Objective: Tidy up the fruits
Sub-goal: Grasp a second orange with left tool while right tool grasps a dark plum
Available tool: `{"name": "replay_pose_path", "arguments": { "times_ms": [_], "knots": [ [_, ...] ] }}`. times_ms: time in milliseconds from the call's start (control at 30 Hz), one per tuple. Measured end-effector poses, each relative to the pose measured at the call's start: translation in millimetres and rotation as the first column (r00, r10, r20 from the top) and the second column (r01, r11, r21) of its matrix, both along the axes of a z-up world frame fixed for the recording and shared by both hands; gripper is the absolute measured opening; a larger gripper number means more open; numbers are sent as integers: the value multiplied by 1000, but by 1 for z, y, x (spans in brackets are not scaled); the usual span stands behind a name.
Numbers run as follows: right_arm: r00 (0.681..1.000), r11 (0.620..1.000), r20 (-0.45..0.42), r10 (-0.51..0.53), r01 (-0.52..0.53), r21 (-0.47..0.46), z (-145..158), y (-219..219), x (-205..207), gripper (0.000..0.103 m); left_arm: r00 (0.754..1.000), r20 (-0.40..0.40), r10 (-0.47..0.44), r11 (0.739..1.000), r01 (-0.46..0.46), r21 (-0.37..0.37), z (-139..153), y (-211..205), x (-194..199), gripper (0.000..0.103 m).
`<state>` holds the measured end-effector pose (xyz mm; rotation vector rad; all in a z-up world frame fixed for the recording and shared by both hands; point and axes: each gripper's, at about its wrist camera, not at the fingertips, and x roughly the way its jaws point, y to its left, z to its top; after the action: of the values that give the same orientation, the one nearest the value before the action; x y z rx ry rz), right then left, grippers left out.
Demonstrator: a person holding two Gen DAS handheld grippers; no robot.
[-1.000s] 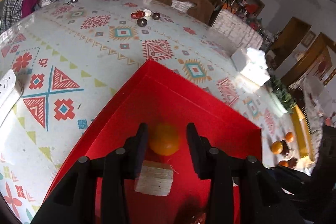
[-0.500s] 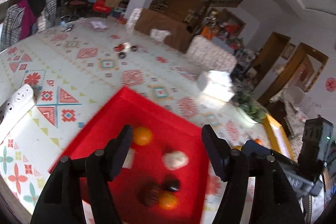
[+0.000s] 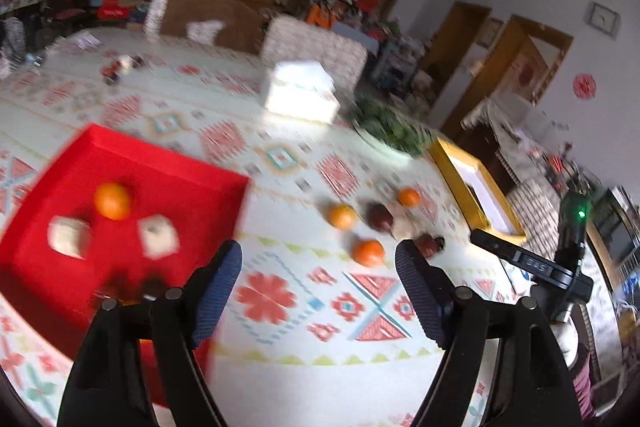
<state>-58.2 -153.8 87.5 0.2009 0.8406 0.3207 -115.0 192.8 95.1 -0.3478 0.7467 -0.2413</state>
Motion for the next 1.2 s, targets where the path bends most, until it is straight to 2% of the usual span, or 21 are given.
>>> {"name": "replay_pose_path", "arguments": {
  "times_ms": [233,367,533,667,867,933,967,1000,1067,1200],
  "knots": [
    [999,999,-21,-45,44,-19,-27,-22,10,70,997,-61,-46,998,48,26,-21,-39,11,79],
    [998,999,-47,-31,31,14,-40,-27,24,57,996,-76,-45,998,48,28,-28,-43,18,79],
    [997,998,-70,-11,15,54,-55,-26,38,56,994,-85,-73,996,76,39,-38,-58,32,78],
    [995,994,-95,-9,19,105,-65,-29,46,51,990,-91,-106,991,113,78,-48,-77,44,79],
    [992,984,-118,34,-13,175,-69,-32,48,51,986,-94,-137,979,149,142,-63,-105,67,79],
    [991,982,-123,54,-30,188,-70,-28,46,45,984,-102,-149,972,165,169,-69,-115,75,78],
    [992,984,-119,47,-25,179,-70,-28,45,37,983,-105,-153,970,170,177,-72,-118,78,78],
    [992,984,-122,38,-17,175,-70,-29,44,29,981,-111,-158,967,177,183,-76,-121,81,78],
    [990,976,-138,34,-3,216,-73,-36,44,28,979,-123,-161,965,182,187,-82,-124,86,76],
    [988,970,-149,31,6,242,-75,-39,45,28,978,-133,-158,964,182,194,-88,-127,94,61]
  ]
}}
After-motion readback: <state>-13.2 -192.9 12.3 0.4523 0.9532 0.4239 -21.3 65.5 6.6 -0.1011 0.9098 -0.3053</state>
